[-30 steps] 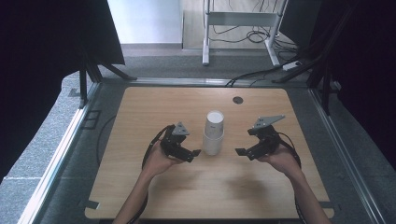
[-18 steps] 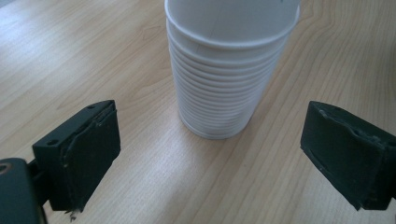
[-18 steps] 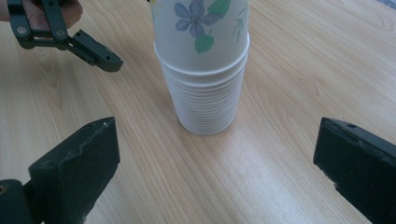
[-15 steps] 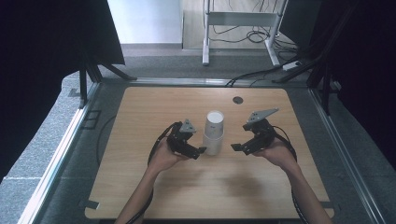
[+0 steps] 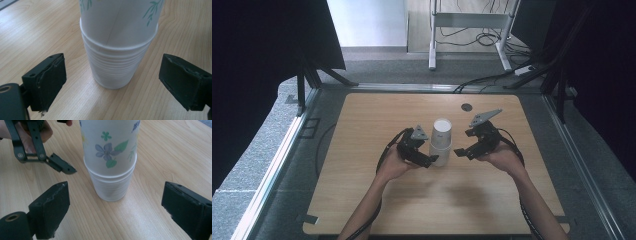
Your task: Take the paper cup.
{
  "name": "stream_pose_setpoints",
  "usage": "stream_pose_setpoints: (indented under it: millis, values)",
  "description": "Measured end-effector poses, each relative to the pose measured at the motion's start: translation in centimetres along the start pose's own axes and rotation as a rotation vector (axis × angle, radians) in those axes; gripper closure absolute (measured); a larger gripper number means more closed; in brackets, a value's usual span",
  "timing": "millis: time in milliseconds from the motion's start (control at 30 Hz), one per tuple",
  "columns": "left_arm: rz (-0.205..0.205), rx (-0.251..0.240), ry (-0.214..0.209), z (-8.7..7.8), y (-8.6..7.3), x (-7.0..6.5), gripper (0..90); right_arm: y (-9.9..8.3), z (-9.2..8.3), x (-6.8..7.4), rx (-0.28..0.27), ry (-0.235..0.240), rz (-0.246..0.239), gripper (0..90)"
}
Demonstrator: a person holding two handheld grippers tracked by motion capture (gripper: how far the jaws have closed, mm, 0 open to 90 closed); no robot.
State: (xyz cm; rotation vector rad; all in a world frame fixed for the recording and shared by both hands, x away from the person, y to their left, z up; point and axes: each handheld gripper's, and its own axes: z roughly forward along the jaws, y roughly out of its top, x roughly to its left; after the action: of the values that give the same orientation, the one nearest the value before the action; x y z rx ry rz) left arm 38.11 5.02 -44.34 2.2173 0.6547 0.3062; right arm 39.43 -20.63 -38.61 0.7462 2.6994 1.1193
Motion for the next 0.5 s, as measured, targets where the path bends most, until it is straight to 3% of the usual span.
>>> stream_pose_setpoints:
  millis: [500]
  values:
    - [-0.021,-0.022,-0.034,1.1,0.8,0.1,12.5,3.0,0.9,0.1,0.025,0.011,-0.019,12.6]
